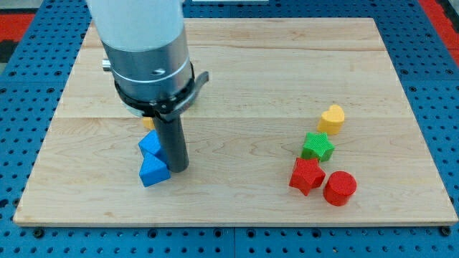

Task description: Push the blue cube to the top of the yellow heart

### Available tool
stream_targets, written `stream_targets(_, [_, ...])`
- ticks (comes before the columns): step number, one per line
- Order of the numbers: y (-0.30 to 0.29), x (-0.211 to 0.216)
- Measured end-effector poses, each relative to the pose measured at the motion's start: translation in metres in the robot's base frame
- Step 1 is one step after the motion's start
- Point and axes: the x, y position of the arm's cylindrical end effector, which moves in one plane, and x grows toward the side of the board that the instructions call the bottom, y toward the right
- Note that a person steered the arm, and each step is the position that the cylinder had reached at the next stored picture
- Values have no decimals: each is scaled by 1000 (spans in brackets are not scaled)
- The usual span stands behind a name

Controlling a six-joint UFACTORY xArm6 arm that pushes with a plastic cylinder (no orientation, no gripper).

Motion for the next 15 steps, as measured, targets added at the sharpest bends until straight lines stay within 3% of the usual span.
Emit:
stream_targets(1, [-43, 29])
stream_targets(3, [-50, 57])
stream_targets(4, [-84, 30])
stream_targets(6, [-67, -17])
stream_targets(8, [13, -33])
stream_targets(10, [56, -126])
stream_targets(11, [106, -126])
stream_targets(12, [67, -116])
stream_targets(13, [92, -101])
stream_targets(15, [159, -119])
